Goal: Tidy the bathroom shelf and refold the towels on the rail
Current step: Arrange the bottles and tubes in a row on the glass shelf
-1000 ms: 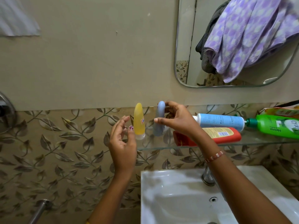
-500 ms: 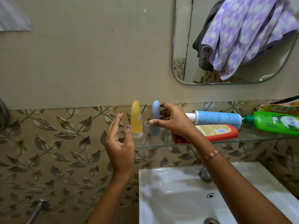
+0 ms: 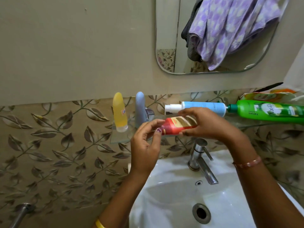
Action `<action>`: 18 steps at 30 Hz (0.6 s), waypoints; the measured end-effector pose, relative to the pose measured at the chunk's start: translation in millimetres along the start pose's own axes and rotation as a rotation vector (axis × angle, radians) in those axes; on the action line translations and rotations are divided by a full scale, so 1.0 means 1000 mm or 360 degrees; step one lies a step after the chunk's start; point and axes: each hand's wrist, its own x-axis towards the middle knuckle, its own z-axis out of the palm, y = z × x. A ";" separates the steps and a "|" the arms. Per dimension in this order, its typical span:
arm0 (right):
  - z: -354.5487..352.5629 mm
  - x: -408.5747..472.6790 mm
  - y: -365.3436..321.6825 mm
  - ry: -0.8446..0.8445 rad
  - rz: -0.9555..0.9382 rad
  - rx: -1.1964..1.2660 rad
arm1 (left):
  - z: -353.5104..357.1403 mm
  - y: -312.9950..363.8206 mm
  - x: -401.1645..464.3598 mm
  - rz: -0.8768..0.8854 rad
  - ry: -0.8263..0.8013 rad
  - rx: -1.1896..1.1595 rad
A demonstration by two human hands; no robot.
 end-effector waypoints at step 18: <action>0.015 0.021 0.002 -0.0004 -0.0184 -0.0344 | 0.000 0.003 0.012 -0.0098 0.0180 -0.0162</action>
